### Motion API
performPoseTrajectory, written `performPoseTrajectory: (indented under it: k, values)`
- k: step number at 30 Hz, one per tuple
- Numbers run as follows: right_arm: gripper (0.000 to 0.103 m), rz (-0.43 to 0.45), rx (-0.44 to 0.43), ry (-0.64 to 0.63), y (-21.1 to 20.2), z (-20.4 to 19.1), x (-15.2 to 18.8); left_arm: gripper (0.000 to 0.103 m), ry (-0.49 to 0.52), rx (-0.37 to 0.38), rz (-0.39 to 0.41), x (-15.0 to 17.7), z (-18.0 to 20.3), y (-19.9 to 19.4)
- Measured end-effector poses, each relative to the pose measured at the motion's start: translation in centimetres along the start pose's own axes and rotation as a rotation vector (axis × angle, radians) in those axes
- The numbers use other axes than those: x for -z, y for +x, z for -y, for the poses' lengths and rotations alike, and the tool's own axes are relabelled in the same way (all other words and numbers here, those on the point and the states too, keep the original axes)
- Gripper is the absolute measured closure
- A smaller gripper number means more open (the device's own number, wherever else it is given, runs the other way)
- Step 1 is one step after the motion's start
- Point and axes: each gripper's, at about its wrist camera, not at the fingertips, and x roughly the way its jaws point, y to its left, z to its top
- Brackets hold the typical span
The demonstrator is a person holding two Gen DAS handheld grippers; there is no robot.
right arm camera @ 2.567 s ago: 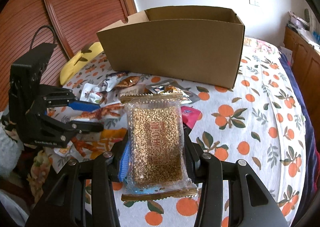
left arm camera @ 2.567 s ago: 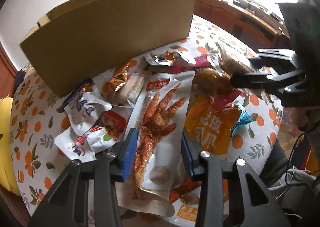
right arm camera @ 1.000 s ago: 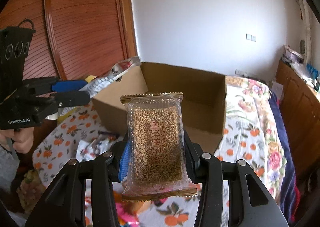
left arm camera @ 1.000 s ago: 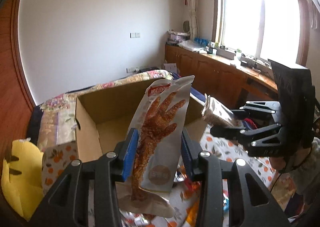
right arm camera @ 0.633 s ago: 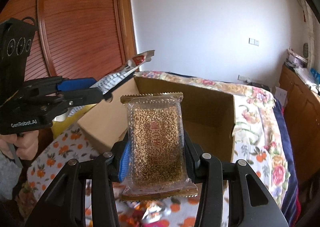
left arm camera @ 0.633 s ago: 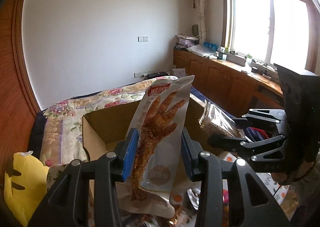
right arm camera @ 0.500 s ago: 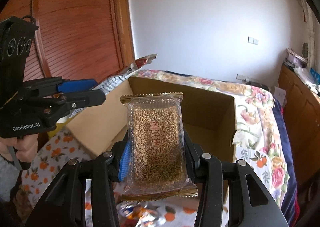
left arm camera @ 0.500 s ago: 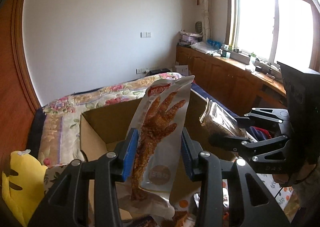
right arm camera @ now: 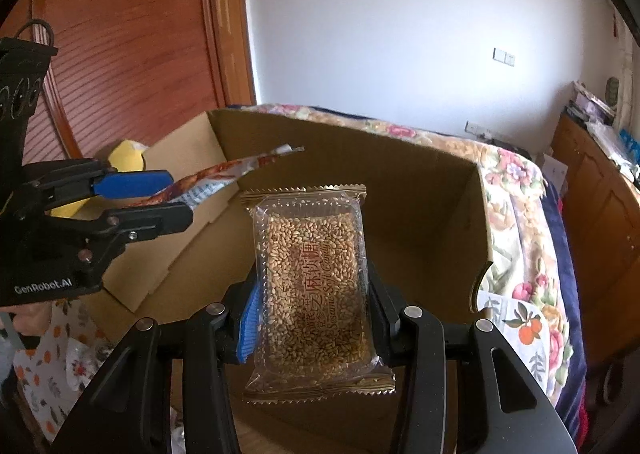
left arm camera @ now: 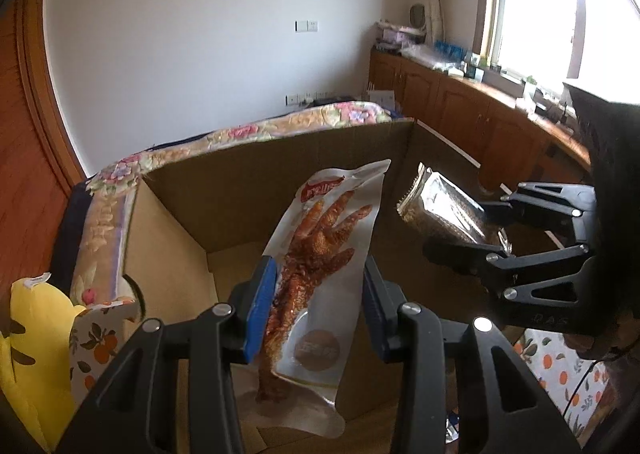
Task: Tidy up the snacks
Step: 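Carry both packets over the cardboard box and open both tools to drop them, then move the right tool back to the pile and grasp the pink sausage packet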
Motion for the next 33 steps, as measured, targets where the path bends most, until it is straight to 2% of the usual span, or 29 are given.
performPoseTrajectory:
  k: [1,4,14,22,25,29,33]
  values:
    - [0.058,-0.009,0.003,-0.001,0.3,0.0,0.1,0.063,0.002,-0.001,-0.008,0.0,0.3,0.3]
    - [0.058,-0.033,0.002,0.006,1.0,0.1,0.5,0.071,0.012,-0.005,-0.032,0.2,0.9,1.1]
    - [0.056,-0.068,0.005,0.011,1.9,-0.1,0.8,0.070,0.010,-0.010,-0.038,0.5,1.0,1.1]
    - [0.049,-0.071,0.002,0.024,1.8,-0.1,0.6,0.065,0.036,-0.012,-0.018,1.4,0.9,-0.7]
    - [0.041,-0.060,-0.005,0.025,1.2,-0.3,0.6,0.065,0.050,-0.033,-0.007,1.7,1.1,-2.0]
    - [0.041,-0.021,0.006,0.032,-0.8,-0.5,0.3,0.062,0.051,-0.039,0.012,2.2,1.3,-4.3]
    - [0.041,0.029,-0.002,0.051,-4.9,-0.8,0.9,0.058,0.056,-0.038,0.022,3.1,1.9,-6.3]
